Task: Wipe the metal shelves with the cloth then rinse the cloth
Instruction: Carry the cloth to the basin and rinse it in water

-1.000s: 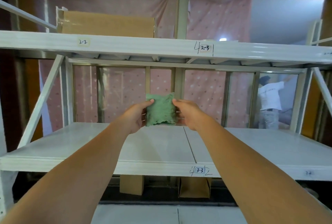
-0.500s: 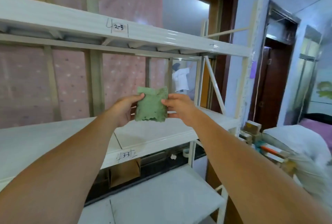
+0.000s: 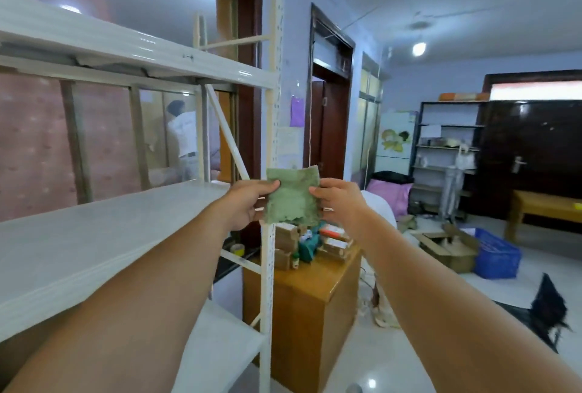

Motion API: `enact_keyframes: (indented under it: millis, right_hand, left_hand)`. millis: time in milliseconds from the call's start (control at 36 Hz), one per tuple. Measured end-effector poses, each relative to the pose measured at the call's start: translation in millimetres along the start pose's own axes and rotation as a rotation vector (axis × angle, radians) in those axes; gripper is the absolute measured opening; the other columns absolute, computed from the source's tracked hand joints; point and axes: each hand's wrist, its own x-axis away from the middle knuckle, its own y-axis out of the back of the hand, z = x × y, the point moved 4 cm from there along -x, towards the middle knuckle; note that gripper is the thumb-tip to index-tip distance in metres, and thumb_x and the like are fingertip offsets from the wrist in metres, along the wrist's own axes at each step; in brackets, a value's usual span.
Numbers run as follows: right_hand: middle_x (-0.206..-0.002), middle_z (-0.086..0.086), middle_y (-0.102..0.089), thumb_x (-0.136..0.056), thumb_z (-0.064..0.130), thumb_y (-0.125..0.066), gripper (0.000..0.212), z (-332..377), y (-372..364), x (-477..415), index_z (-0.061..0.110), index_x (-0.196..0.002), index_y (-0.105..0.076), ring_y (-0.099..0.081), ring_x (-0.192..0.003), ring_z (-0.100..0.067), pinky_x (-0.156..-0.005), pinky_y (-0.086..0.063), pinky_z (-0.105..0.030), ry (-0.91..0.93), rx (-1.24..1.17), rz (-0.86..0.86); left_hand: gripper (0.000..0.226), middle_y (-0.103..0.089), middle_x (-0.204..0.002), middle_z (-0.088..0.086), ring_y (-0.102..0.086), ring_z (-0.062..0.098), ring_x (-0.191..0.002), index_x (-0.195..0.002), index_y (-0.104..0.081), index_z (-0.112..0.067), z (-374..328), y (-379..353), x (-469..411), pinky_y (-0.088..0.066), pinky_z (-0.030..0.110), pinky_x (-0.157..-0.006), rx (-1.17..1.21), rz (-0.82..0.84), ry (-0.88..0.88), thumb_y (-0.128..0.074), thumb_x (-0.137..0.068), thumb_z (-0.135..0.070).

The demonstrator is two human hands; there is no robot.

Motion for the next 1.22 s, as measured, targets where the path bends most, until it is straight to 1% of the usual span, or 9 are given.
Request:
enact_keyframes:
  millis: [250,389,500,611,806,917,972,1083,1222]
  right_hand:
    - [-0.097,-0.015,-0.075,-0.089,0.003,-0.069,0.018,-25.6,186.1,-40.8,0.003,-0.106,-0.071,-0.073,-0.083,-0.027,-0.068,-0.063,-0.038,-0.023,0.070,-0.209]
    - [-0.101,-0.011,-0.076,-0.088,0.006,-0.070,0.023,-51.1,262.6,-48.5,0.007,-0.111,-0.072,-0.075,-0.089,-0.026,-0.065,-0.060,-0.033,-0.079,0.085,-0.279]
    - [-0.099,-0.007,-0.077,-0.088,0.007,-0.070,0.019,-68.2,304.5,-52.7,0.012,-0.106,-0.072,-0.075,-0.087,-0.022,-0.062,-0.060,-0.032,-0.109,0.074,-0.336]
    - [-0.100,-0.008,-0.077,-0.088,0.007,-0.071,0.017,-100.5,329.3,-62.9,0.013,-0.104,-0.072,-0.075,-0.089,-0.023,-0.065,-0.061,-0.033,-0.171,0.032,-0.372]
    - [-0.102,-0.010,-0.076,-0.088,0.007,-0.070,0.020,-149.6,354.1,-108.3,0.009,-0.108,-0.072,-0.073,-0.081,-0.021,-0.064,-0.059,-0.032,-0.239,-0.007,-0.431]
    - [-0.097,-0.007,-0.076,-0.089,0.007,-0.069,0.019,-176.5,360.8,-150.8,0.010,-0.107,-0.072,-0.073,-0.076,-0.019,-0.066,-0.060,-0.032,-0.247,-0.015,-0.431]
    - [-0.093,-0.005,-0.076,-0.089,0.007,-0.069,0.016,-189.6,364.2,-175.5,0.012,-0.104,-0.073,-0.073,-0.073,-0.017,-0.065,-0.060,-0.031,-0.249,-0.024,-0.433]
    - [-0.091,-0.004,-0.076,-0.090,0.007,-0.068,0.015,-218.0,374.5,-231.9,0.014,-0.103,-0.073,-0.073,-0.074,-0.017,-0.064,-0.059,-0.031,-0.271,-0.024,-0.457]
    - [-0.091,-0.002,-0.075,-0.089,0.009,-0.069,0.016,-259.6,392.8,-306.5,0.015,-0.104,-0.072,-0.071,-0.077,-0.018,-0.077,-0.061,-0.037,-0.316,-0.035,-0.515]
  left_hand:
    - [0.020,-0.075,-0.085,0.008,-0.072,0.018,-0.073,-0.103,-0.069,-0.008,50.2,-181.6,-85.4,-0.058,0.029,-0.054,-0.029,0.167,0.074,-0.075,-0.086,-0.016]
    - [0.020,-0.076,-0.097,0.007,-0.073,0.020,-0.087,-0.106,-0.070,-0.010,83.4,-252.3,-121.8,-0.059,0.033,-0.066,-0.055,0.301,0.131,-0.073,-0.088,-0.017]
    - [0.026,-0.074,-0.108,0.009,-0.070,0.024,-0.102,-0.114,-0.069,-0.009,109.5,-297.0,-144.7,-0.057,0.043,-0.092,-0.067,0.357,0.154,-0.071,-0.089,-0.018]
    - [0.021,-0.074,-0.096,0.003,-0.070,0.019,-0.090,-0.110,-0.070,-0.012,139.8,-322.1,-168.7,-0.057,0.036,-0.082,-0.072,0.381,0.192,-0.071,-0.090,-0.018]
    - [0.022,-0.075,-0.094,0.002,-0.069,0.019,-0.088,-0.108,-0.071,-0.015,178.3,-343.2,-232.9,-0.056,0.032,-0.076,-0.066,0.403,0.199,-0.073,-0.087,-0.018]
    - [0.017,-0.074,-0.084,-0.003,-0.068,0.013,-0.078,-0.104,-0.072,-0.016,201.1,-344.5,-281.8,-0.050,0.025,-0.061,-0.054,0.416,0.209,-0.073,-0.087,-0.018]
    - [0.018,-0.075,-0.088,-0.002,-0.069,0.015,-0.082,-0.106,-0.071,-0.016,214.8,-345.8,-312.1,-0.053,0.027,-0.065,-0.047,0.426,0.208,-0.073,-0.088,-0.018]
    - [0.021,-0.075,-0.100,0.003,-0.069,0.020,-0.095,-0.106,-0.072,-0.015,242.4,-351.8,-376.9,-0.054,0.038,-0.089,-0.029,0.421,0.222,-0.074,-0.086,-0.018]
    - [0.019,-0.074,-0.103,0.004,-0.069,0.020,-0.094,-0.105,-0.074,-0.016,273.8,-361.9,-457.9,-0.056,0.034,-0.077,-0.030,0.455,0.262,-0.074,-0.086,-0.019]
